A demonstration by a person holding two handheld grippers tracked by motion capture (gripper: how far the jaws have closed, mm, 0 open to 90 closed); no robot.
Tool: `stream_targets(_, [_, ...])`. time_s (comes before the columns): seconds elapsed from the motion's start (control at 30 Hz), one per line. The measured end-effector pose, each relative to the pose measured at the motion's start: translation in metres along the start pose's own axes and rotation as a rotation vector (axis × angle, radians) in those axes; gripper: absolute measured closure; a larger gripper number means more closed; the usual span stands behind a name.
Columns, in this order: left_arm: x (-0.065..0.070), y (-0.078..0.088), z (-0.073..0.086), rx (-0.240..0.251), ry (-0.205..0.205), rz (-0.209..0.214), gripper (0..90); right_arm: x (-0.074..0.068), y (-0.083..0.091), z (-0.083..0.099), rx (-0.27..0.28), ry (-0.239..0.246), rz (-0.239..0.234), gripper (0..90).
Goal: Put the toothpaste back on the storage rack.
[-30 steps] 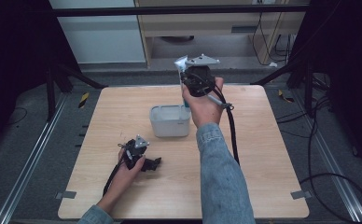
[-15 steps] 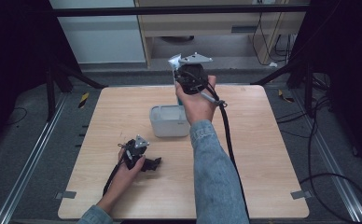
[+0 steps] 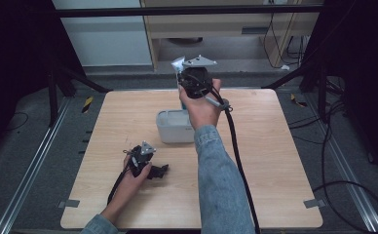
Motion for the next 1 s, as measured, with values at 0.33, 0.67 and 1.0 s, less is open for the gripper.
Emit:
stream_targets(0.33, [0.000, 0.000, 0.000, 0.000, 0.000, 0.000, 0.0, -0.007, -0.012, 0.007, -0.001, 0.000, -0.022, 81.7])
stream_targets(0.67, [0.000, 0.000, 0.000, 0.003, 0.005, 0.000, 0.0, -0.010, -0.023, 0.016, -0.021, -0.002, -0.026, 81.7])
stream_targets(1.0, [0.000, 0.000, 0.000, 0.003, 0.004, 0.001, 0.0, -0.010, -0.031, 0.028, -0.032, -0.009, -0.032, 81.8])
Point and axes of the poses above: each handheld gripper's, and its own axes: y roughly backward along the jaws, z roughly out of its underside, x roughly to its right, the point moved 6 cm from there along -y, roughly forward along the jaws, and after that the axes turned 13 degrees about -z, right-handed, at the moved point
